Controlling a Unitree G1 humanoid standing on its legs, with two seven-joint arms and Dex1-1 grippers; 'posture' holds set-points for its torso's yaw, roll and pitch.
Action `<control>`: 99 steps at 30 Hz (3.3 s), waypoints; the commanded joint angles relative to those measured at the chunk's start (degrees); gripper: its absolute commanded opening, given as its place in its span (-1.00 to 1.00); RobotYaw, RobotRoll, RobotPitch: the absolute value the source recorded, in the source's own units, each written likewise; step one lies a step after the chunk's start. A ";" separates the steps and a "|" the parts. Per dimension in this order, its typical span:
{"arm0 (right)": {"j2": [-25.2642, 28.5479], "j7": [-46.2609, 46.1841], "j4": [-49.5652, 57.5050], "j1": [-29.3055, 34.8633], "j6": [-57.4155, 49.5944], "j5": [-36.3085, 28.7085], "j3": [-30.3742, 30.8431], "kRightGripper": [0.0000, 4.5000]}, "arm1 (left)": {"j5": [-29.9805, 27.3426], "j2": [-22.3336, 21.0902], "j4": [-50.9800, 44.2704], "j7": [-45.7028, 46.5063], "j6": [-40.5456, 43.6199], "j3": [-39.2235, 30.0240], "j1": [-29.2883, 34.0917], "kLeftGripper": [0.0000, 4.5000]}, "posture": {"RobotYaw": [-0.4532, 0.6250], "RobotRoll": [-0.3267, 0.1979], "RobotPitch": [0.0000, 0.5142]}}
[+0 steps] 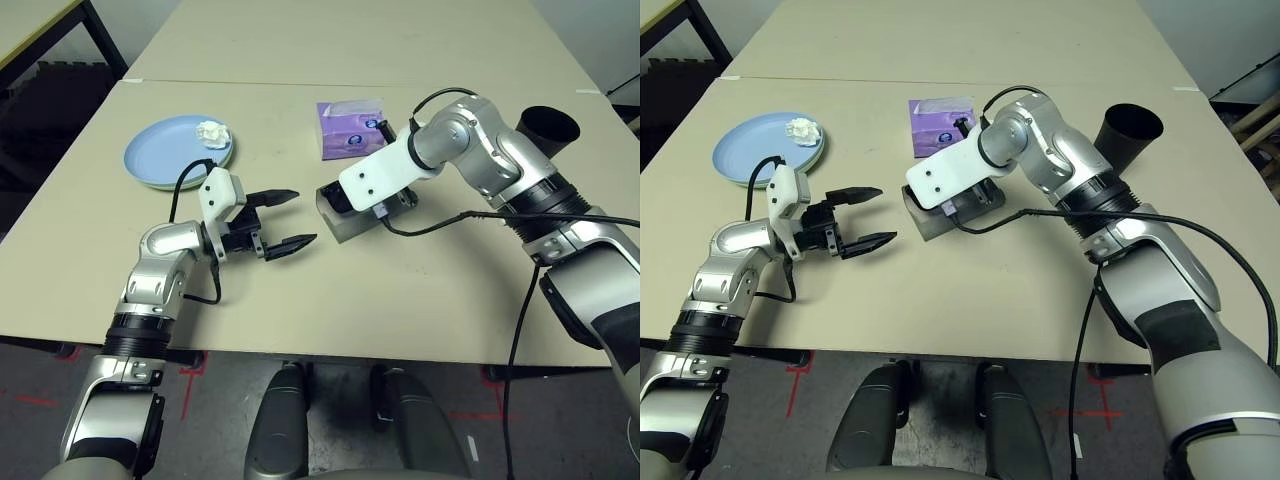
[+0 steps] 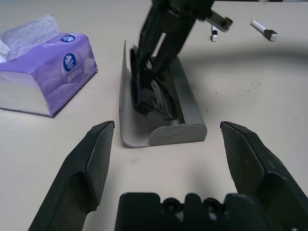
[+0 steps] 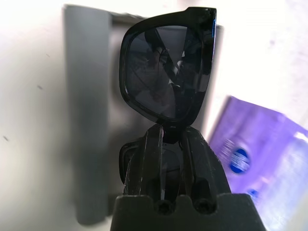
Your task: Organize and tidy the items on the table.
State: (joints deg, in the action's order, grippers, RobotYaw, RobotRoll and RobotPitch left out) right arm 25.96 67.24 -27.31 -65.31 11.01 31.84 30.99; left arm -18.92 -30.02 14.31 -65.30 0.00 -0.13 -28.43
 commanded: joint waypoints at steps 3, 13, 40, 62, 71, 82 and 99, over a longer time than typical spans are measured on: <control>0.27 -0.41 1.28 2.06 0.01 0.57 0.96 -0.79 | -0.66 -0.13 -1.28 -0.11 -0.45 -0.40 0.69 1.00 | 0.30 0.25 -0.19; 1.45 0.75 1.42 3.11 1.16 0.58 1.05 -0.79 | -1.52 0.17 -1.28 -0.97 -1.30 -0.44 0.00 1.00 | 0.29 0.25 -0.20; 0.09 3.38 -4.51 -1.92 3.52 -0.56 0.61 0.94 | -1.80 -0.32 1.35 -1.06 -1.08 -0.40 -1.66 1.00 | 0.27 0.25 -0.24; -2.97 -2.93 19.40 15.62 -39.82 -43.81 -33.21 0.98 | -1.36 0.29 6.26 -3.85 -2.57 0.28 -4.51 1.00 | 0.11 0.25 -0.27; -4.27 -12.63 21.74 34.73 -18.68 -45.29 -39.70 0.98 | 0.76 0.54 12.82 -5.47 -6.55 0.70 -7.49 1.00 | 0.08 0.25 -0.24; -1.34 -12.52 10.37 41.34 -5.46 -48.13 -40.54 0.98 | 2.38 3.32 21.06 -2.91 -10.59 -0.32 -10.75 1.00 | 0.07 0.25 -0.22; 2.20 -12.14 14.98 44.44 -8.61 -51.17 -38.53 0.98 | 3.70 4.11 27.33 -3.21 -12.11 -0.54 -15.05 1.00 | 0.04 0.25 -0.19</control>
State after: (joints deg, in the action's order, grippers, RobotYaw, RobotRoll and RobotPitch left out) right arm 27.73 55.76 -13.78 -21.31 3.77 -18.38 -7.12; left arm -16.10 -26.00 39.80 -67.98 -11.39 -0.97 -43.12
